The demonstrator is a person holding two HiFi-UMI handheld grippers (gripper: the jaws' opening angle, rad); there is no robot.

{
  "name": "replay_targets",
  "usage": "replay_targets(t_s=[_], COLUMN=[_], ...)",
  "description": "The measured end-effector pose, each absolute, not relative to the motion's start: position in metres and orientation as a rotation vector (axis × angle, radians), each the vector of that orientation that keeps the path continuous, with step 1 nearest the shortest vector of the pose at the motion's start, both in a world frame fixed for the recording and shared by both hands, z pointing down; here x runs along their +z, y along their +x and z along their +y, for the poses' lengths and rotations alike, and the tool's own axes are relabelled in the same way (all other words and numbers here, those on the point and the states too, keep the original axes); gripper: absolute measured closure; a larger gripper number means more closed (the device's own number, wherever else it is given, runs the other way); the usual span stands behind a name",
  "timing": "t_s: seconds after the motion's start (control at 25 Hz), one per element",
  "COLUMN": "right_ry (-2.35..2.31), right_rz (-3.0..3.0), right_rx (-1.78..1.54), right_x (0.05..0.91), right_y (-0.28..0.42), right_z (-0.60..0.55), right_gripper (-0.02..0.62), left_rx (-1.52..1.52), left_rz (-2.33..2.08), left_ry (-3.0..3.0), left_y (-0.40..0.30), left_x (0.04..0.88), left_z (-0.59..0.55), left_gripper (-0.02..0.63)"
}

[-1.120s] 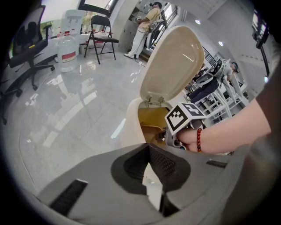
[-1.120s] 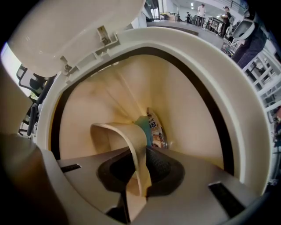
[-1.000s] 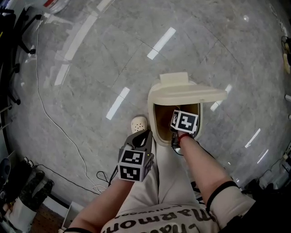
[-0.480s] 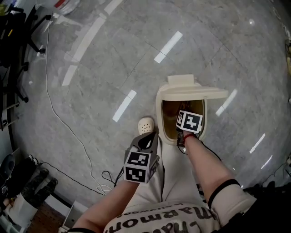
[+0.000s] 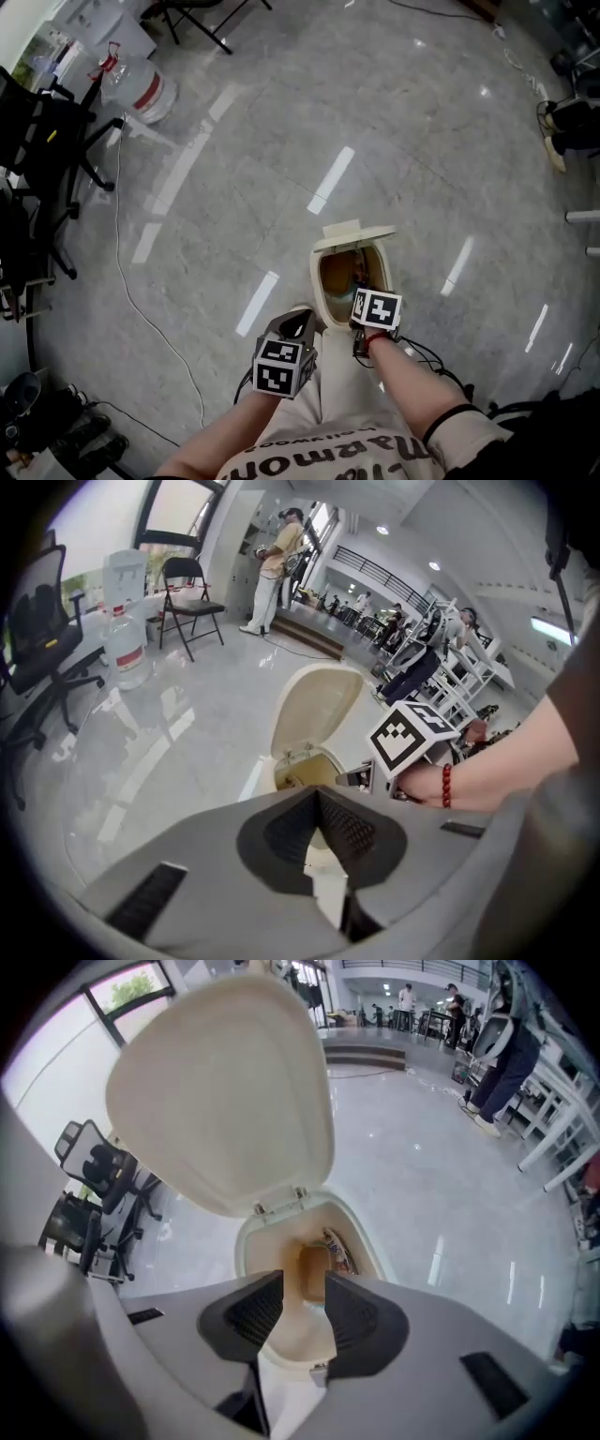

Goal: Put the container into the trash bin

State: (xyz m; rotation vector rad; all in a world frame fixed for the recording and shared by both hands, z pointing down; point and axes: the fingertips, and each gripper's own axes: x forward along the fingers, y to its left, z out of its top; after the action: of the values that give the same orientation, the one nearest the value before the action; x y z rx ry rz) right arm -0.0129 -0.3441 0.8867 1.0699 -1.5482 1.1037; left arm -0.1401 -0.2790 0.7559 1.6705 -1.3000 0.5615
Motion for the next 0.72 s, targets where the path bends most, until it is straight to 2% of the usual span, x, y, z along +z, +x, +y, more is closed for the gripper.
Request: replay_targets(t_s=[0.32, 0.72], right_ry=[1.252, 1.371], right_rz=[-1.833, -2.385], right_rx=[1.184, 1.099], right_x=[0.736, 0.517], right_y=[-0.007, -0.025], right_z=[-0.363, -0.435], right_gripper=[0.46, 0.475], left_rx=[0.64, 0.278], left_rz=[-1.274, -1.42], left_ry=[1.809, 2.032], left_y=[-0.144, -0.155], left_x=[0.662, 0.508], left_z=[-0.284, -0.35], left_gripper=[0.588, 0.588])
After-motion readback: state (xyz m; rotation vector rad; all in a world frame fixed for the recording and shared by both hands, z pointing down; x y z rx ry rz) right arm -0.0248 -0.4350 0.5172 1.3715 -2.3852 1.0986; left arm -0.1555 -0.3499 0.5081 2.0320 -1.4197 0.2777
